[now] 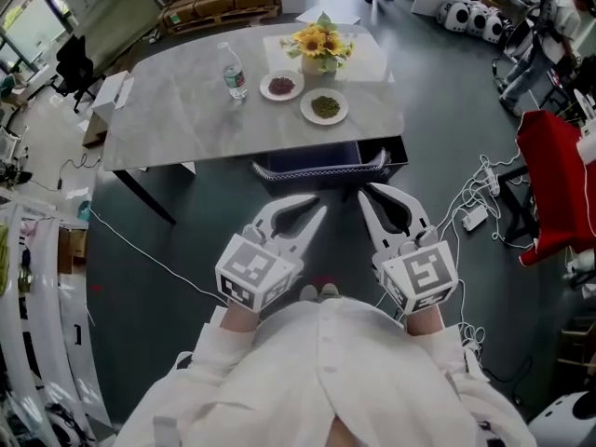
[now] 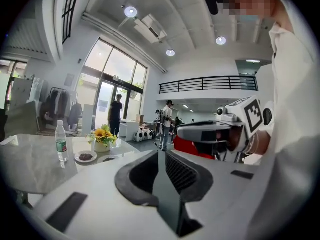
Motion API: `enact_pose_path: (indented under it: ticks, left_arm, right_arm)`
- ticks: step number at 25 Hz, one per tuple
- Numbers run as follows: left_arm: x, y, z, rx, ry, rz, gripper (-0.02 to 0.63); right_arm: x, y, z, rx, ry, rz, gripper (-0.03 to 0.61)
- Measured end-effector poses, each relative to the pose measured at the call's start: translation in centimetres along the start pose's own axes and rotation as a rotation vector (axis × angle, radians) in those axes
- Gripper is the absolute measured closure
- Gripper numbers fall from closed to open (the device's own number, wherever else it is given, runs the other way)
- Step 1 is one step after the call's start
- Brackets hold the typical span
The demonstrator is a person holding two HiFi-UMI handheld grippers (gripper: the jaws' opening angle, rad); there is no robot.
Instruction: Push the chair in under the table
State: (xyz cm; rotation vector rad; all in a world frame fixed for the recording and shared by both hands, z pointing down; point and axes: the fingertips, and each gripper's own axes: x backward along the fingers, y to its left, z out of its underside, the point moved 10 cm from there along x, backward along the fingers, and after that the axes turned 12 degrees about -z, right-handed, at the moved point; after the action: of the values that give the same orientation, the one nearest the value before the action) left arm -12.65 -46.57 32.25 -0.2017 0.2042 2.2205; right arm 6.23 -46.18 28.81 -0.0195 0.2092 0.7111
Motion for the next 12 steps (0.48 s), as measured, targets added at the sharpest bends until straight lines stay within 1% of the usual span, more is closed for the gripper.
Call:
enact_pose_path:
  ticks: [7, 12]
  left_arm:
    - [-0.3, -0.7, -0.7, 0.020, -0.026, -0.009, 0.588]
    - [-1.1, -1.1, -1.0, 0.031, -0.018, -0.020, 0.595]
  right_arm:
    - [-0.5, 1.2, -0.3, -0.018, -0.029, -0.080, 0.537]
    - [0.1, 0.6, 0.2, -0.006, -0.038, -0.088, 0.541]
